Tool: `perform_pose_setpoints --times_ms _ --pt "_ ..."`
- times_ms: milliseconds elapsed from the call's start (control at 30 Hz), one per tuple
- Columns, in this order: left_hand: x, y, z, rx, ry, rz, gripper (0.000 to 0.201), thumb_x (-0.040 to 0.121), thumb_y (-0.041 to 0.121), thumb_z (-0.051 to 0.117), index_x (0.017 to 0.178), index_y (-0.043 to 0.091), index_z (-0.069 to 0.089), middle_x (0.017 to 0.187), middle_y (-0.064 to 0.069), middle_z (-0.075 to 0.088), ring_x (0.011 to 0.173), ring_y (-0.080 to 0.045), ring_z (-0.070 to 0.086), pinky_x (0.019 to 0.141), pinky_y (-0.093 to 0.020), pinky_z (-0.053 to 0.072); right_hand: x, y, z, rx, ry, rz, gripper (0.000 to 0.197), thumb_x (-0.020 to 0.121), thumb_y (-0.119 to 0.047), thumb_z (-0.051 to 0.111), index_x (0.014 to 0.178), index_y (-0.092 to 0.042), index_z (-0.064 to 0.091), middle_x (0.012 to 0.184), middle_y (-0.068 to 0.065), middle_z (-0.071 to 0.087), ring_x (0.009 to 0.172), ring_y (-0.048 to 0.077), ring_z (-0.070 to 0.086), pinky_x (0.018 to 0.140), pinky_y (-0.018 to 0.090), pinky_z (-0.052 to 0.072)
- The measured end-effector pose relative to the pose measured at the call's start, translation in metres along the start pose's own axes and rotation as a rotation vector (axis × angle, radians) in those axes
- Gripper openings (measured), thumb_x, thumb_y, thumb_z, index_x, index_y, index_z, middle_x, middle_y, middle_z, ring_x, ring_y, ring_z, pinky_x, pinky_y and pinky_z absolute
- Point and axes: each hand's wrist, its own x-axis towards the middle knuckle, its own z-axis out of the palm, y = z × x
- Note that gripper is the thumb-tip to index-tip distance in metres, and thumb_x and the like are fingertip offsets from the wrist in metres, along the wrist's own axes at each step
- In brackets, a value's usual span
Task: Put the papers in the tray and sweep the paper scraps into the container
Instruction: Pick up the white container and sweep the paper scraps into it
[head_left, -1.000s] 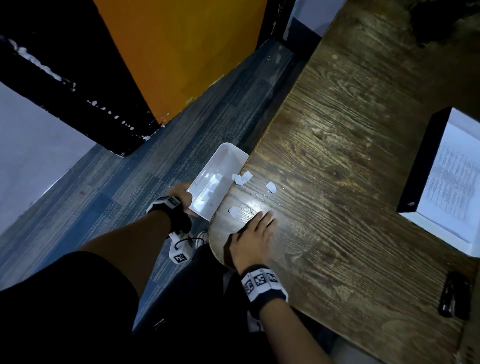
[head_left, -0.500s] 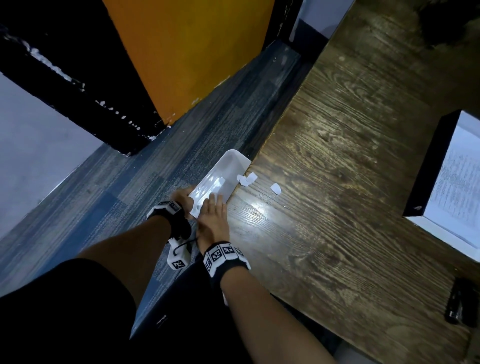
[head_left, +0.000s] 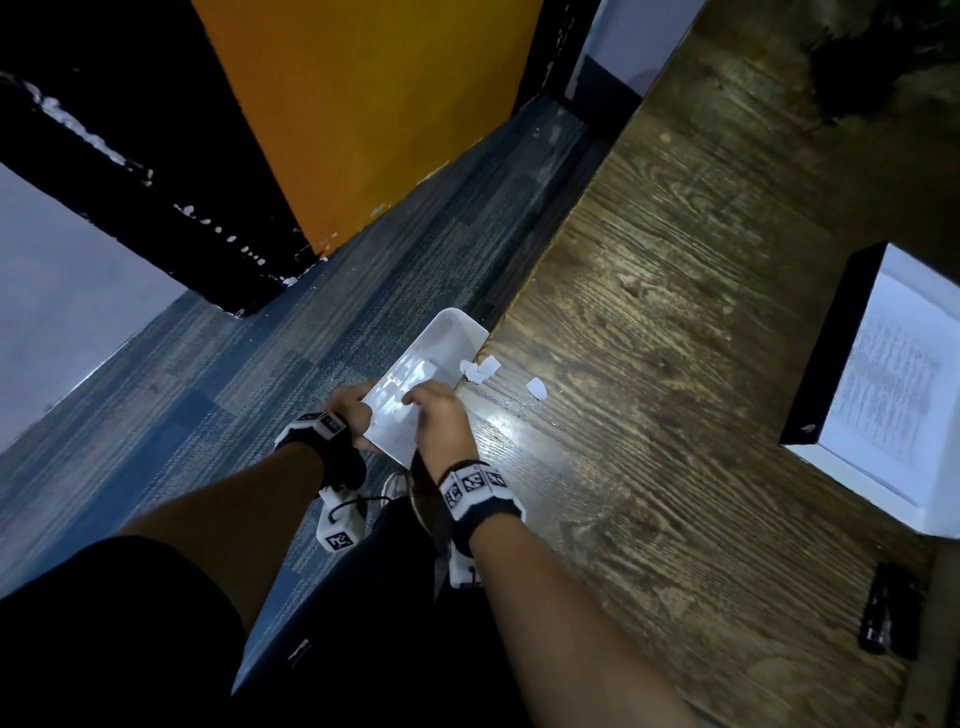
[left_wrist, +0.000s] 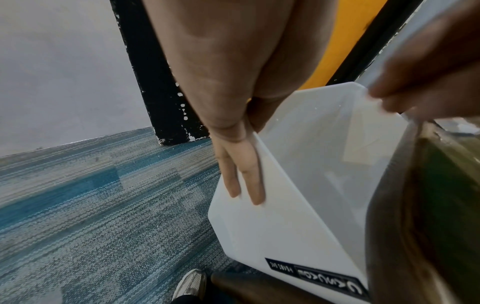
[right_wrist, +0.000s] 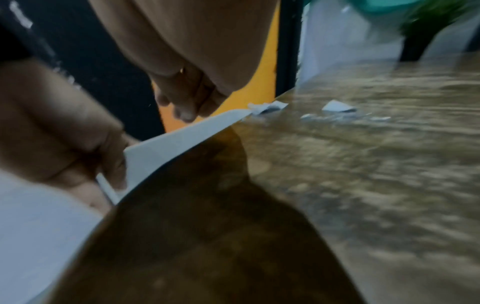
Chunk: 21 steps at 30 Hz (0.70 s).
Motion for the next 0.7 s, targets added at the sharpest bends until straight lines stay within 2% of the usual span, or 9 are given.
perform_pose_setpoints --times_ms 67,133,233,300,400,467,500,567,700 --pt "0.005 -0.003 -0.002 -0.027 -0.024 -0.031 0.051 0.086 -0.012 0.033 0.119 0.012 0.065 0.096 -0.015 0.067 0.059 -0.022 0.067 0.045 -0.032 0.058 -0.009 0.019 -0.016 0.024 0.224 0.016 0.036 0.071 0.015 0.055 0.096 -0.006 0.070 0.109 0.011 0.063 0.107 0.026 0.054 0.100 0.029 0.039" --pt "0.005 -0.002 -0.004 0.001 -0.054 -0.065 0.051 0.087 -0.008 0.036 0.119 0.019 0.064 0.098 -0.013 0.070 0.070 -0.028 0.071 0.061 -0.048 0.061 -0.025 0.044 -0.040 -0.042 0.409 0.133 0.031 0.078 0.004 0.059 0.104 -0.010 0.069 0.123 0.010 0.057 0.119 0.025 0.046 0.110 0.022 0.025" --pt "0.007 0.004 -0.005 0.046 -0.069 -0.083 0.055 0.088 -0.008 0.032 0.114 0.029 0.061 0.099 -0.015 0.069 0.083 -0.034 0.071 0.065 -0.053 0.060 -0.050 0.082 -0.074 -0.233 0.514 0.412 0.043 0.090 -0.023 0.055 0.130 -0.009 0.051 0.148 0.011 0.035 0.138 0.029 0.028 0.115 0.036 0.019" --pt "0.012 0.005 -0.006 0.064 -0.050 -0.066 0.053 0.087 -0.007 0.031 0.118 0.022 0.063 0.107 -0.016 0.070 0.091 -0.036 0.070 0.073 -0.056 0.058 -0.057 0.102 -0.080 -0.276 0.474 0.579 0.055 0.094 -0.030 0.047 0.142 -0.006 0.036 0.154 0.016 0.022 0.142 0.034 0.018 0.117 0.045 0.015" --pt "0.020 0.006 -0.007 0.099 -0.038 -0.043 0.056 0.085 -0.005 0.033 0.124 0.022 0.062 0.110 -0.015 0.070 0.094 -0.036 0.070 0.078 -0.057 0.057 -0.053 0.107 -0.066 -0.331 0.345 0.679 0.065 0.097 -0.035 0.031 0.147 0.003 0.016 0.156 0.024 0.010 0.145 0.037 0.004 0.118 0.043 0.003" --pt "0.022 0.010 -0.008 0.083 -0.016 -0.048 0.056 0.085 -0.005 0.032 0.116 0.030 0.063 0.105 -0.013 0.070 0.091 -0.035 0.071 0.079 -0.057 0.057 -0.043 0.096 -0.050 -0.315 0.278 0.689 0.067 0.098 -0.037 0.024 0.147 0.005 0.007 0.155 0.028 0.001 0.145 0.039 -0.003 0.115 0.041 -0.008" --pt "0.024 0.011 -0.009 0.087 0.000 -0.048 0.059 0.085 -0.004 0.031 0.119 0.032 0.062 0.106 -0.011 0.070 0.090 -0.034 0.071 0.078 -0.056 0.057 -0.037 0.087 -0.042 -0.305 0.257 0.679 0.068 0.098 -0.037 0.022 0.147 0.005 0.004 0.155 0.029 -0.003 0.144 0.040 -0.006 0.114 0.040 -0.011" --pt "0.026 0.013 -0.011 0.108 0.008 -0.043 0.059 0.083 -0.002 0.032 0.124 0.031 0.061 0.112 -0.010 0.070 0.089 -0.034 0.072 0.076 -0.057 0.058 -0.026 0.067 -0.028 -0.281 0.216 0.642 0.068 0.098 -0.037 0.021 0.148 0.005 0.001 0.154 0.030 -0.008 0.144 0.041 -0.010 0.115 0.044 -0.009" --pt "0.014 0.025 -0.009 0.127 -0.021 -0.056 0.057 0.087 -0.008 0.032 0.126 0.024 0.059 0.098 -0.011 0.067 0.091 -0.038 0.070 0.077 -0.055 0.058 -0.009 0.035 -0.001 -0.244 0.168 0.547 0.066 0.098 -0.034 0.022 0.148 0.003 0.001 0.153 0.030 -0.012 0.142 0.043 -0.016 0.118 0.050 -0.004"
